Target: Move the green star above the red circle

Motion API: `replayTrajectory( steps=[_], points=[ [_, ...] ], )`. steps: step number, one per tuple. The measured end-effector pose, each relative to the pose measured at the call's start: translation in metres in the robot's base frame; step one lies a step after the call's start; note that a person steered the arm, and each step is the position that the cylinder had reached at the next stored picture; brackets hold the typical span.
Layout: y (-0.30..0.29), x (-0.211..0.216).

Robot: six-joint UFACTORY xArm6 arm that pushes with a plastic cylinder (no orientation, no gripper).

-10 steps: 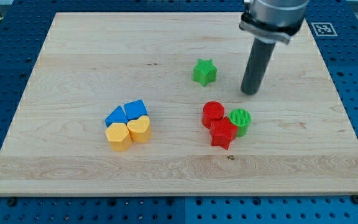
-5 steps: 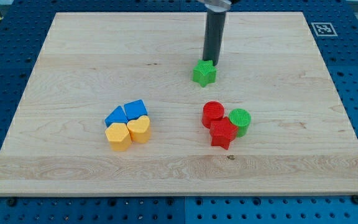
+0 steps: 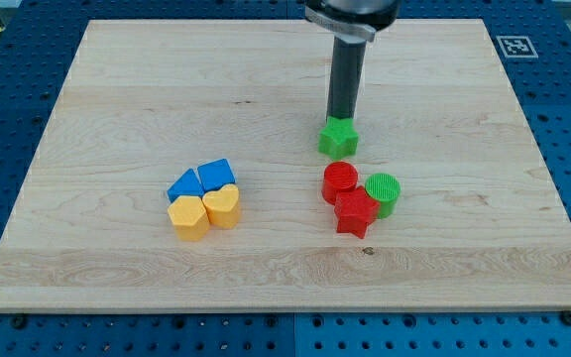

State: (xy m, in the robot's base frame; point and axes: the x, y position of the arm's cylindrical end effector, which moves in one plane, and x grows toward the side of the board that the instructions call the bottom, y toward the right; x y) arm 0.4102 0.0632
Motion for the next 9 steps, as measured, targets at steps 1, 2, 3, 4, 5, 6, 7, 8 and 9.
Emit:
replayTrajectory(
  steps=[1,2,3,4,5,6,7,8,9],
  points=[
    [0.003,0.019],
    [0.003,0.019],
    [0.015,0.024],
    [0.05,0.031],
    [0.08,0.037],
    [0.058,0.017],
    [-0.001,0.015],
    [-0.058,0.013],
    [-0.083,0.013]
  ],
)
